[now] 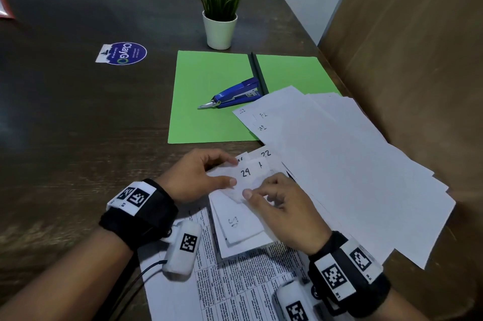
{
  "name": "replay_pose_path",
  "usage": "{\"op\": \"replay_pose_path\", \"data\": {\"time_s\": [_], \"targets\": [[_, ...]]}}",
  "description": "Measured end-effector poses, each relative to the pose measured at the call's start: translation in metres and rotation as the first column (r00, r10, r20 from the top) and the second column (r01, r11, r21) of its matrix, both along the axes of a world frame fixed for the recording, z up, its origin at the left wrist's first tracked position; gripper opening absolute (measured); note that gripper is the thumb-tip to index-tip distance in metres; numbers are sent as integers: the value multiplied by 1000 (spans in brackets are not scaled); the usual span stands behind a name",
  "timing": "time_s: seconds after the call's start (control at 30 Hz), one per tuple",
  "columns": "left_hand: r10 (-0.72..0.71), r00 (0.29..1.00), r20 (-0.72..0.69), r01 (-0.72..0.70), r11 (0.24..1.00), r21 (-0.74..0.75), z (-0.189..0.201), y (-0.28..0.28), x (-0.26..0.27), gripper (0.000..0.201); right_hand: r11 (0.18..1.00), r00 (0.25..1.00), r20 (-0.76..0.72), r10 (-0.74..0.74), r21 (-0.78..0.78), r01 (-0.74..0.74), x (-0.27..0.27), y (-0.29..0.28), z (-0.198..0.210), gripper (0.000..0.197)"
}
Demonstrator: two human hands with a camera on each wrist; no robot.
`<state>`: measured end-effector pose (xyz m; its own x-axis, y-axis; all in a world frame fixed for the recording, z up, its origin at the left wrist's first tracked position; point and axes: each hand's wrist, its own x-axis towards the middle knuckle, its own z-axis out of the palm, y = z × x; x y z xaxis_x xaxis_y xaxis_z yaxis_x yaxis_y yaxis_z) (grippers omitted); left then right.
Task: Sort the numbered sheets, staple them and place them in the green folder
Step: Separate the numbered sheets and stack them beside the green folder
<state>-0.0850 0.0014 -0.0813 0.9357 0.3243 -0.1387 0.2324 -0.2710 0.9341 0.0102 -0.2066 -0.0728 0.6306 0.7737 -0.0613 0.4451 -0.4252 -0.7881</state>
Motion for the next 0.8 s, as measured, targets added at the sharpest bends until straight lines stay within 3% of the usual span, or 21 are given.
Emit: {"op": "replay_pose_path", "data": {"time_s": [0.07,0.13,0.27,0.4,0.5,0.6,0.7,0.8], "targets": [[1,1000,-14,-1,1000,-1,1,0,1,44,1000,999,22,-26,6,26,1,0,-3,30],[-4,1000,-19,5,1000,30,2,-1,1,43,999,998,34,-43,11,42,2,-1,-4,25],[9,1000,-15,-8,998,64,-1,1,0,29,994,995,4,-103,-22,103,1,-2,-3,52],[17,999,-28,-16,999,35,1,0,1,47,991,991,-27,-134,3,134,2,0,-6,62],[14,1000,-25,-13,999,49,0,1,2,47,985,986,-73,-153,68,158,3,1,-9,50],[4,1000,-5,-4,999,34,-1,1,1,42,984,992,-9,-130,119,130,3,2,-8,22],[-19,1000,15,20,1000,-19,1,1,-1,42,983,995,18,-99,154,95,3,1,-10,27],[-29,999,44,30,999,-27,1,0,-1,43,975,994,-48,-97,197,105,2,0,-12,10]]}}
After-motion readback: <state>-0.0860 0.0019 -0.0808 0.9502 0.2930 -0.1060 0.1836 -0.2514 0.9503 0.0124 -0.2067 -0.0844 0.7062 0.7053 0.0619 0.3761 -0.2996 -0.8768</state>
